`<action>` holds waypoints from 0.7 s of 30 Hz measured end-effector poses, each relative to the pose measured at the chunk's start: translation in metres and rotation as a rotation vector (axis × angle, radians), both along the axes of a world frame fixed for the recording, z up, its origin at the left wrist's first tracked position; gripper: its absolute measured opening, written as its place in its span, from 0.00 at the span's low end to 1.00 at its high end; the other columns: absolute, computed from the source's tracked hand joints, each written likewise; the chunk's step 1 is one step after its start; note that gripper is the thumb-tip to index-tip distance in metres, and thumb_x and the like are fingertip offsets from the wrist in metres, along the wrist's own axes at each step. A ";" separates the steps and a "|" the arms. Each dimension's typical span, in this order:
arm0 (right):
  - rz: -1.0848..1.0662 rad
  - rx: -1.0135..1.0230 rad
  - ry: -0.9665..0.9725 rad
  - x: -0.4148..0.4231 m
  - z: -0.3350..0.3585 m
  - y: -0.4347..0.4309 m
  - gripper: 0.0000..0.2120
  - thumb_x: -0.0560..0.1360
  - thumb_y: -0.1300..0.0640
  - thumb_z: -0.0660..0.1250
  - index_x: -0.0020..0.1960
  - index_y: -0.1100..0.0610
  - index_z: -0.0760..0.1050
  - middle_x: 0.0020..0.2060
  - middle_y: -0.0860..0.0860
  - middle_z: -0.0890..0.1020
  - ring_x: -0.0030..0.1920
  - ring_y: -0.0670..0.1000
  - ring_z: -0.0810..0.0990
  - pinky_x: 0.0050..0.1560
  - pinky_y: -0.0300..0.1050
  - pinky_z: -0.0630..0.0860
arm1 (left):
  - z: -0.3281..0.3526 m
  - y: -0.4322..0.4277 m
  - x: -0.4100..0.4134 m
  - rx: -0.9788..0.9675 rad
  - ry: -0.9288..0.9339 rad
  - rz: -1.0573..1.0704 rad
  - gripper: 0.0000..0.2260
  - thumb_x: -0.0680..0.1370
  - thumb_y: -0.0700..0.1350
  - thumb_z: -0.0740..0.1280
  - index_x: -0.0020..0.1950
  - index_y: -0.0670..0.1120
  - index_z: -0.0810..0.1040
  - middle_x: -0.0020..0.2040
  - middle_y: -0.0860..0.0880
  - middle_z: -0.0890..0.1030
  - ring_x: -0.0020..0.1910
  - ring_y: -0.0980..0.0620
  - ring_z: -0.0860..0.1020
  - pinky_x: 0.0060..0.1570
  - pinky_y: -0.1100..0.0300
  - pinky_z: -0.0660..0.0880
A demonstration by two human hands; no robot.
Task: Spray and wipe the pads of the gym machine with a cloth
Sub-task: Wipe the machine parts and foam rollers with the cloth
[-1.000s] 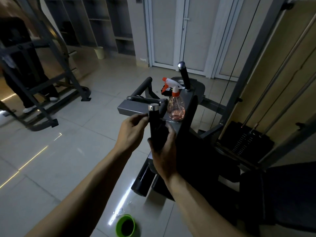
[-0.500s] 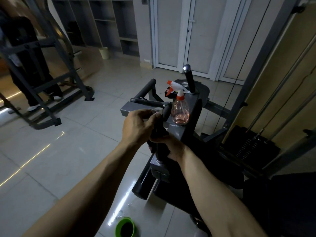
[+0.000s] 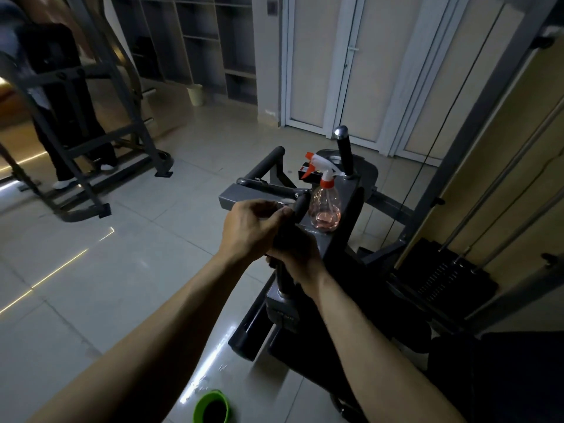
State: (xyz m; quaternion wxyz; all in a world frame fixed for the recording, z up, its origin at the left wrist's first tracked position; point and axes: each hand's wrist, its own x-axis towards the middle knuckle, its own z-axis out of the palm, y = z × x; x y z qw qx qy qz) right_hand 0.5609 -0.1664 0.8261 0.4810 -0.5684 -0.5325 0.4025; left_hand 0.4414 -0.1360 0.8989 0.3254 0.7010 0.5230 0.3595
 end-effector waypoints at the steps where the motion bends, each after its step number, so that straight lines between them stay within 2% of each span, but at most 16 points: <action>1: 0.118 -0.085 0.236 0.007 0.003 0.000 0.17 0.78 0.57 0.73 0.57 0.69 0.76 0.39 0.59 0.83 0.38 0.53 0.82 0.44 0.53 0.80 | 0.001 -0.001 -0.001 -0.007 -0.008 -0.005 0.12 0.80 0.54 0.70 0.59 0.49 0.84 0.48 0.61 0.80 0.45 0.66 0.78 0.37 0.75 0.71; 2: 0.203 -0.133 0.420 0.013 0.003 -0.001 0.21 0.77 0.57 0.74 0.59 0.72 0.73 0.40 0.60 0.81 0.38 0.53 0.81 0.43 0.51 0.79 | 0.002 -0.002 -0.001 -0.016 -0.022 -0.021 0.11 0.80 0.53 0.70 0.59 0.50 0.84 0.47 0.62 0.80 0.45 0.66 0.79 0.36 0.75 0.72; 3: 0.255 -0.141 0.536 0.014 0.002 -0.003 0.26 0.75 0.51 0.76 0.59 0.71 0.73 0.41 0.59 0.80 0.39 0.53 0.80 0.42 0.49 0.77 | 0.002 -0.003 -0.003 -0.022 -0.040 -0.044 0.11 0.81 0.53 0.69 0.59 0.50 0.84 0.48 0.61 0.82 0.47 0.65 0.81 0.38 0.75 0.73; 5: 0.196 -0.128 0.717 0.005 -0.003 -0.008 0.38 0.69 0.36 0.77 0.63 0.65 0.74 0.47 0.59 0.80 0.44 0.53 0.80 0.44 0.48 0.75 | -0.001 -0.006 -0.009 -0.016 -0.067 -0.076 0.13 0.83 0.52 0.66 0.64 0.49 0.83 0.56 0.56 0.84 0.55 0.59 0.82 0.48 0.71 0.75; 7: -0.059 -0.141 0.799 -0.002 0.010 -0.018 0.41 0.69 0.30 0.74 0.71 0.56 0.74 0.58 0.59 0.79 0.53 0.54 0.80 0.48 0.47 0.76 | -0.015 -0.010 -0.017 -0.028 -0.124 -0.017 0.15 0.85 0.50 0.64 0.69 0.48 0.79 0.64 0.52 0.82 0.62 0.56 0.80 0.60 0.61 0.77; 9: -0.346 -0.061 0.778 0.001 0.016 -0.025 0.37 0.74 0.30 0.68 0.78 0.47 0.66 0.67 0.52 0.74 0.59 0.46 0.76 0.49 0.41 0.74 | -0.032 -0.016 -0.024 -0.070 -0.150 0.091 0.14 0.84 0.46 0.65 0.69 0.47 0.80 0.64 0.50 0.83 0.62 0.54 0.80 0.65 0.54 0.77; 11: -0.334 0.109 0.580 -0.002 0.025 -0.025 0.44 0.72 0.24 0.63 0.81 0.42 0.58 0.72 0.45 0.68 0.61 0.39 0.72 0.52 0.38 0.73 | -0.049 -0.020 -0.028 -0.164 -0.121 0.091 0.11 0.83 0.43 0.67 0.64 0.47 0.83 0.59 0.50 0.85 0.57 0.55 0.83 0.64 0.50 0.78; 12: -0.277 0.173 0.422 -0.009 0.025 -0.020 0.44 0.70 0.23 0.62 0.80 0.39 0.55 0.75 0.43 0.64 0.65 0.39 0.72 0.58 0.41 0.75 | -0.053 -0.022 -0.028 -0.220 -0.109 0.040 0.10 0.82 0.43 0.68 0.62 0.47 0.84 0.56 0.51 0.86 0.54 0.56 0.84 0.62 0.51 0.79; 14: -0.206 0.297 0.108 -0.018 0.028 -0.008 0.34 0.75 0.29 0.64 0.78 0.33 0.58 0.78 0.46 0.64 0.72 0.45 0.71 0.66 0.49 0.76 | -0.055 -0.025 -0.026 -0.290 -0.087 -0.066 0.08 0.82 0.45 0.69 0.57 0.48 0.86 0.50 0.53 0.87 0.49 0.57 0.85 0.54 0.55 0.81; 15: -0.212 0.362 -0.013 -0.018 0.026 0.001 0.28 0.78 0.33 0.66 0.75 0.36 0.64 0.75 0.49 0.69 0.71 0.46 0.73 0.66 0.51 0.78 | -0.055 -0.025 -0.024 -0.306 -0.088 -0.100 0.08 0.82 0.45 0.68 0.56 0.48 0.87 0.48 0.53 0.88 0.47 0.57 0.85 0.51 0.56 0.80; 17: -0.245 0.463 -0.148 -0.013 0.022 0.020 0.18 0.80 0.38 0.68 0.65 0.47 0.76 0.59 0.50 0.80 0.58 0.47 0.80 0.54 0.54 0.82 | -0.058 -0.020 -0.024 -0.323 -0.086 -0.124 0.08 0.83 0.45 0.68 0.55 0.48 0.87 0.47 0.53 0.88 0.47 0.56 0.86 0.49 0.56 0.80; 19: -0.225 0.476 -0.250 -0.005 0.032 0.027 0.17 0.80 0.36 0.66 0.54 0.50 0.77 0.43 0.44 0.80 0.44 0.46 0.81 0.42 0.55 0.81 | -0.060 -0.016 -0.027 -0.337 -0.072 -0.133 0.09 0.83 0.45 0.67 0.56 0.47 0.87 0.47 0.53 0.88 0.47 0.56 0.86 0.51 0.54 0.81; 21: -0.166 0.442 -0.473 0.005 0.048 0.031 0.18 0.80 0.36 0.65 0.47 0.50 0.77 0.35 0.42 0.77 0.38 0.46 0.78 0.37 0.54 0.79 | -0.061 -0.014 -0.029 -0.344 -0.060 -0.150 0.09 0.83 0.46 0.67 0.57 0.47 0.87 0.47 0.53 0.88 0.48 0.54 0.86 0.53 0.52 0.81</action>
